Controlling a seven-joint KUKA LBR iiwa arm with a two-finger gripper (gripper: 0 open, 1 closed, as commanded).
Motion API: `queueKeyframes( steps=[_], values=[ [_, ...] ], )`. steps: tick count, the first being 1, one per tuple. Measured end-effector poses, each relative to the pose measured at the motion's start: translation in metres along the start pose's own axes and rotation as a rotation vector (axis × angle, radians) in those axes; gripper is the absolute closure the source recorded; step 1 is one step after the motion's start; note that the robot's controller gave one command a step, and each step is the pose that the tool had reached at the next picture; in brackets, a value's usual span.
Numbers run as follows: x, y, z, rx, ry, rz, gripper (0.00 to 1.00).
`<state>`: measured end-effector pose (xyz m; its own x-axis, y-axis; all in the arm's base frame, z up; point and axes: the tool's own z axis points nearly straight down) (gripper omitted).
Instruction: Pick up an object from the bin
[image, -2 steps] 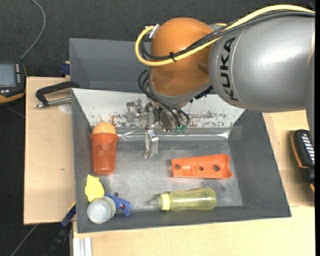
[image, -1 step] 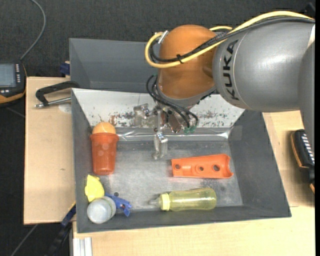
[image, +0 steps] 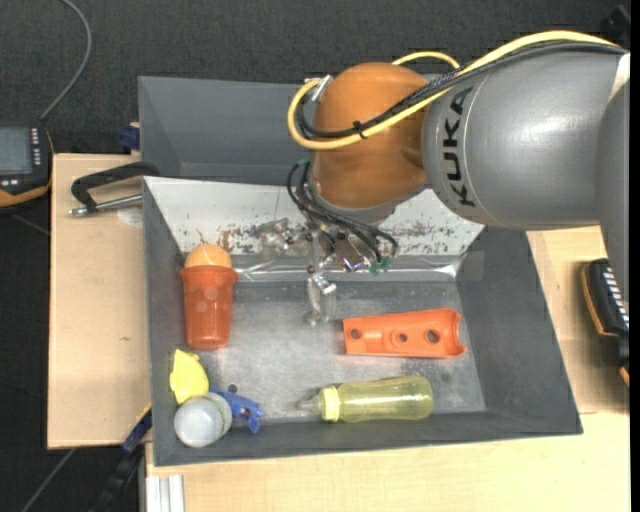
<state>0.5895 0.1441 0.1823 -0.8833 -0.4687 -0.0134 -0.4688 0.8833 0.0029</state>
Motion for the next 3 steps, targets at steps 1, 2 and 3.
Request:
queueKeyframes(
  steps=[1, 2, 3],
  values=[
    [0.033, -0.028, 0.018, 0.001, 0.0, 0.049, 0.0],
    [0.038, -0.05, 0.028, 0.004, -0.003, -0.131, 0.0],
    [0.058, -0.055, 0.05, 0.001, -0.004, -0.188, 0.0]
  ],
)
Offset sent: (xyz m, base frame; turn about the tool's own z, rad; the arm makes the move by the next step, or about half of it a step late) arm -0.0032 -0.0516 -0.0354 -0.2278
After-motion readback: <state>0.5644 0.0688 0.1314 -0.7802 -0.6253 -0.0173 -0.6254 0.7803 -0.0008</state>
